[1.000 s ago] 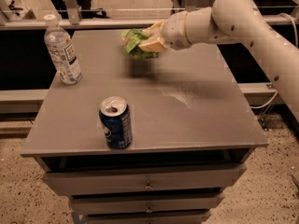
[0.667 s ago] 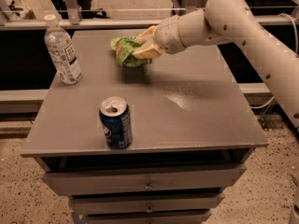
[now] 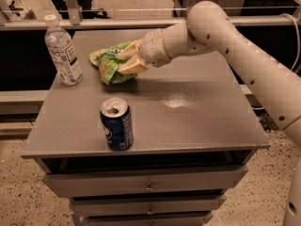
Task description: Move green rice chip bag near blue plastic bottle
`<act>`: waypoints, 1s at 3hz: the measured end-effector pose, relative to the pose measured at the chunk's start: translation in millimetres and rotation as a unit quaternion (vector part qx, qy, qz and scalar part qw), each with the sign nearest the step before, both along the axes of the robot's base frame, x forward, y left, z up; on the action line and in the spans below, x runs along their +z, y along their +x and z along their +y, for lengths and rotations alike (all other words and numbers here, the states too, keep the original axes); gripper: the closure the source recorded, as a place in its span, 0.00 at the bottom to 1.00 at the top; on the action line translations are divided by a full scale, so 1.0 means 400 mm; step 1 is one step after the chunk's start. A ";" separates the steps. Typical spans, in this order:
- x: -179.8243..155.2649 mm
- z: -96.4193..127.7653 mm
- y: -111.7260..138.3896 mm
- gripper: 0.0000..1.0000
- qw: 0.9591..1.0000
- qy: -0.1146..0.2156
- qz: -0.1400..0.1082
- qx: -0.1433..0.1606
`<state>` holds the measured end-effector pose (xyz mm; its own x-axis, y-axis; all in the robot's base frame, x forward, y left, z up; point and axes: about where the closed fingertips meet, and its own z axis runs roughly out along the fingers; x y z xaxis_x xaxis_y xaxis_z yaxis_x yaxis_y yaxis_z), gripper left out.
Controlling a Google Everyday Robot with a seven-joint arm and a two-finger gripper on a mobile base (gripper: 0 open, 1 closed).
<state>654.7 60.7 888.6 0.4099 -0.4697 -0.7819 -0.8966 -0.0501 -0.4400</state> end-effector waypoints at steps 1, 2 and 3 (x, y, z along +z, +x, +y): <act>-0.034 0.046 -0.021 1.00 1.000 0.007 0.000 0.022; -0.057 0.074 -0.028 0.84 1.000 0.008 0.003 0.028; -0.062 0.084 -0.031 0.61 1.000 0.009 0.005 0.028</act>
Offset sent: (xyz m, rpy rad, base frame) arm -0.0124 0.0371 -0.0321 0.0159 0.0083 0.0563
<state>642.3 94.4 863.6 0.4274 -0.4324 -0.7939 -0.8969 -0.0926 -0.4324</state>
